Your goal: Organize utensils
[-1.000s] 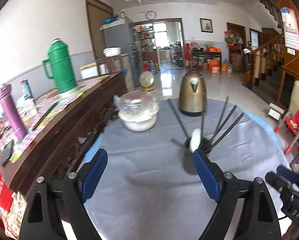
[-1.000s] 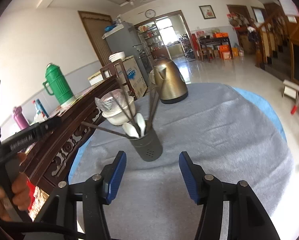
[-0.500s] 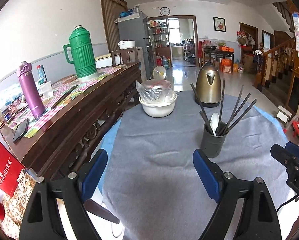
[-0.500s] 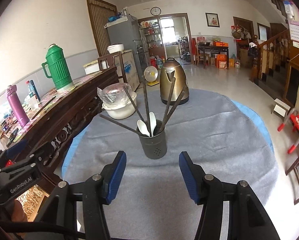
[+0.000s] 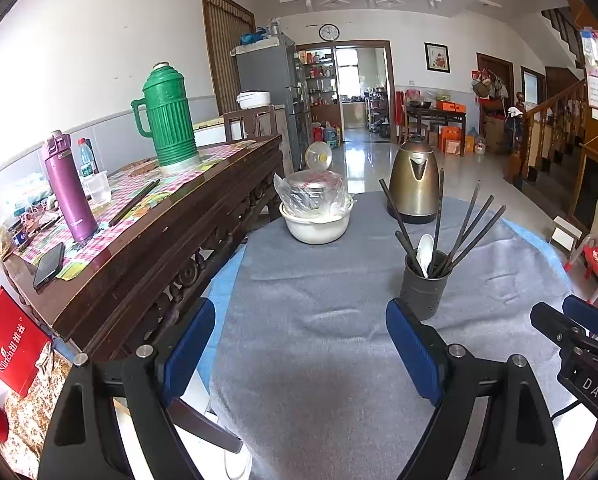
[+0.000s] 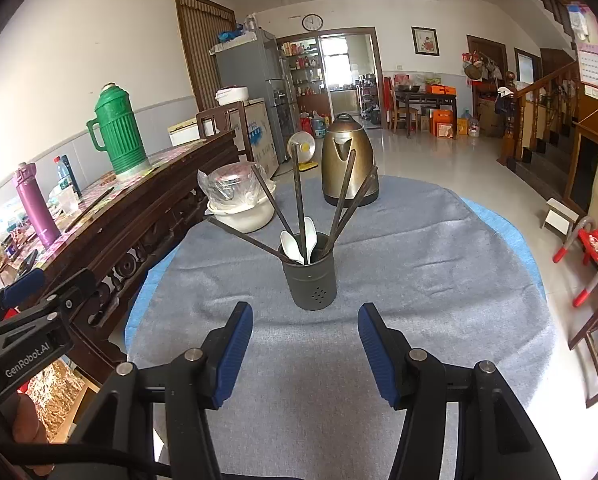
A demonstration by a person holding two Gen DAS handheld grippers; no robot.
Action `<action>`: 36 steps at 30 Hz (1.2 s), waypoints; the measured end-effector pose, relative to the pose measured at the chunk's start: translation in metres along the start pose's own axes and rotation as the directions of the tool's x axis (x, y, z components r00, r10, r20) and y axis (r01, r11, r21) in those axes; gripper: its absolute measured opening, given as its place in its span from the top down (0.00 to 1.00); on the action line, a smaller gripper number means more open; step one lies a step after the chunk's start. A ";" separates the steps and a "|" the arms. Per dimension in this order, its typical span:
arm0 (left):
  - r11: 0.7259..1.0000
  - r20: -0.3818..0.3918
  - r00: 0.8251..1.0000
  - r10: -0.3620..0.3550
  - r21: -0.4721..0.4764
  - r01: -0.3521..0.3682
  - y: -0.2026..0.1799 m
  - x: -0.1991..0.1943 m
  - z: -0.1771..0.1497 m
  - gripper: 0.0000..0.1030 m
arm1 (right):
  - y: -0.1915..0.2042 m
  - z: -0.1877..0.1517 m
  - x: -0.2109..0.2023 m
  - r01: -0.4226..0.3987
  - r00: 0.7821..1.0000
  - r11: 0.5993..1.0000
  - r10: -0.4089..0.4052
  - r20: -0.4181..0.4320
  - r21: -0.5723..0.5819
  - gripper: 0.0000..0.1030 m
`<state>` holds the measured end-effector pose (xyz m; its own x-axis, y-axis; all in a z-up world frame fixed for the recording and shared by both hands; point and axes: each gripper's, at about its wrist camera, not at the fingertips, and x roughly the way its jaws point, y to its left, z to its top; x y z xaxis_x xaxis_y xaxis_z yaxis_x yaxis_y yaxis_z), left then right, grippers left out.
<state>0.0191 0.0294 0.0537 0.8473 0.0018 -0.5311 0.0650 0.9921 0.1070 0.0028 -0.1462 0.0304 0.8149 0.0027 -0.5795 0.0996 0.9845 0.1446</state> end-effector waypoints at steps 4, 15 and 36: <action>1.000 0.003 1.000 -0.004 -0.005 0.004 0.001 -0.003 -0.001 0.15 | -0.002 -0.002 -0.003 0.005 1.000 1.000 -0.005 0.005 0.002 0.43; 1.000 0.024 1.000 -0.008 -0.005 0.008 0.002 -0.016 -0.002 0.15 | 0.000 -0.003 -0.020 0.009 0.999 1.000 -0.009 0.040 -0.006 0.43; 0.999 0.009 0.999 -0.045 -0.028 0.045 0.013 0.012 0.005 0.14 | 0.015 0.005 -0.003 0.021 0.999 0.999 -0.020 0.033 -0.029 0.43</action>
<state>0.0328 0.0421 0.0533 0.8480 -0.0439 -0.5281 0.0882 0.9944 0.0590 0.0050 -0.1328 0.0382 0.8315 -0.0224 -0.5551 0.0997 0.9890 0.1094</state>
